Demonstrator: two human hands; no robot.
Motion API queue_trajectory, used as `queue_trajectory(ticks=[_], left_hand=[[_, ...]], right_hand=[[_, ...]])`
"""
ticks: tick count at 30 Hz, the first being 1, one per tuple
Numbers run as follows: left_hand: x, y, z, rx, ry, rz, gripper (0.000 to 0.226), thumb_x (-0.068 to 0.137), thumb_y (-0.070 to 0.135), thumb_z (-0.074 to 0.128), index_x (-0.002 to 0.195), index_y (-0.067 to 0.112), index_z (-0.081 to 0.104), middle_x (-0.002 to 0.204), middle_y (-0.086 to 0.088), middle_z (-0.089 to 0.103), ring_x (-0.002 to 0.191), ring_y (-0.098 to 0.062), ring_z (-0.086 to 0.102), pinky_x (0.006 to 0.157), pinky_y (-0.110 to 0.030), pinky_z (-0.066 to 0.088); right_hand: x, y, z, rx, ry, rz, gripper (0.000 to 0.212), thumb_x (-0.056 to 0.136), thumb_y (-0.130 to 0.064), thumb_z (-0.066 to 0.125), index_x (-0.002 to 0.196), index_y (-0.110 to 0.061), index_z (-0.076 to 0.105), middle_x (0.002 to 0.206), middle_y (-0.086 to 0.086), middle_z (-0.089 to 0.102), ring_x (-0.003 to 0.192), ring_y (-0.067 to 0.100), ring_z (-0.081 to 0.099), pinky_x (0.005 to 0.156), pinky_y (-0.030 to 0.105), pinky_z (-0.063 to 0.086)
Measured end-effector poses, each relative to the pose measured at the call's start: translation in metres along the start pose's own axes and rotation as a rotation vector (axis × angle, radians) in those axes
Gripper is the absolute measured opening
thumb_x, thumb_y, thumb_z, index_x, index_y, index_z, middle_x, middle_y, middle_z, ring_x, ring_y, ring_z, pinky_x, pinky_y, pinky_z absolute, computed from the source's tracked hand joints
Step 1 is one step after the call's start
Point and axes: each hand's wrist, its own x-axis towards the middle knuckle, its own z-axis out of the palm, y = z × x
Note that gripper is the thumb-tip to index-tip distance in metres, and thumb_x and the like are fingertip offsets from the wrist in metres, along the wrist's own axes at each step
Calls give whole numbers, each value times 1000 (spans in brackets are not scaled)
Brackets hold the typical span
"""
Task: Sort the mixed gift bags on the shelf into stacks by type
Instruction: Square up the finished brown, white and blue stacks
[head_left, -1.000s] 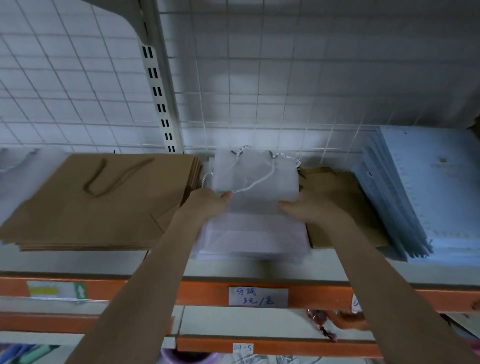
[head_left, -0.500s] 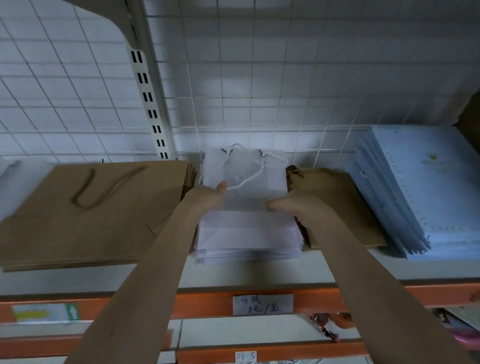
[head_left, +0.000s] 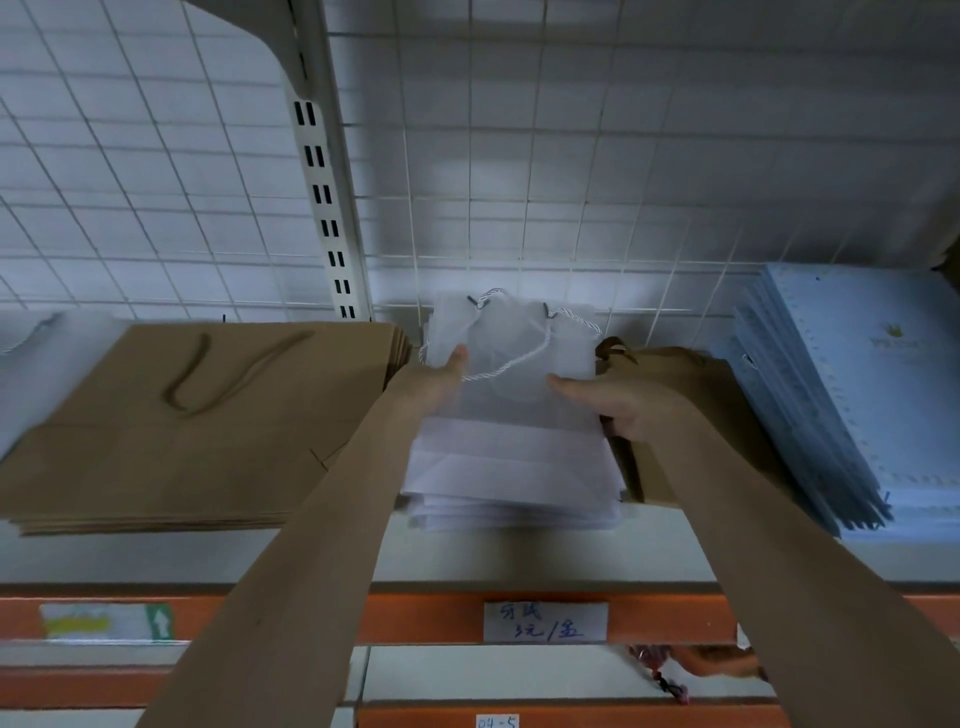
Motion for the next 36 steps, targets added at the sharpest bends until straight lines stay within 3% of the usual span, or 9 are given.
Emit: queue_trajectory(ticks=[2,9,14,18,22,25,28,33,36], left_hand=[[1,1,-2,-9,19,11,81,89,64,32,141,2,33,147,-13,36,133,-27,37,99,-31,32],[-3,-2,0,-103,-101,-18,92,82,73,36,146,9,23,152,-6,26,137,-26,31,103,-32,31],[-25,-10,-5,-22,-37,151,65,86,63,43,126,12,43,117,0,55,99,-12,54,72,-18,35],[-50,-36,-4,141,-53,241,94,80,59,57,145,3,19,131,-4,50,100,-13,54,63,-15,39],[-68,-61,12,198,-179,270,128,68,40,79,146,10,-17,153,-9,20,126,-20,41,69,-9,45],[-72,-72,24,308,-122,249,136,66,28,83,142,12,-28,155,-13,5,138,-29,24,101,-30,41],[-72,-74,29,320,-65,230,136,66,22,84,142,14,-28,146,-18,28,126,-35,42,102,-45,41],[-69,-66,26,370,55,219,119,69,19,81,145,-1,-8,133,-18,47,119,-30,50,96,-33,42],[-70,-63,21,448,102,209,87,68,22,82,132,-6,30,122,-19,54,111,-29,55,86,-30,47]], right_hand=[[3,-1,0,-18,-2,-10,61,64,-46,80,114,-18,60,112,1,67,99,20,65,91,42,52],[2,0,2,88,-4,-20,21,82,-35,69,92,-19,59,111,5,66,101,25,64,94,45,50],[-9,17,-7,-39,-4,-57,90,40,-68,76,114,-19,63,114,-1,67,102,19,65,96,41,49],[-41,33,-11,-162,-223,-61,58,75,-39,74,125,-16,57,128,2,59,117,16,57,103,31,42],[-51,53,-10,-464,-219,-108,130,39,-48,92,146,-22,23,150,2,31,133,13,37,107,32,39],[-63,56,0,-749,-143,-83,138,54,-38,88,148,-11,-11,156,4,1,142,22,14,108,33,34],[-70,52,10,-778,-35,-65,138,63,-27,84,141,-4,-27,155,10,4,140,28,17,106,39,36],[-69,42,15,-808,33,-87,93,67,-19,82,139,3,27,126,16,46,100,21,50,53,17,32],[-70,40,14,-876,18,-148,56,68,-17,81,116,-3,55,96,6,55,82,17,52,50,16,34]])
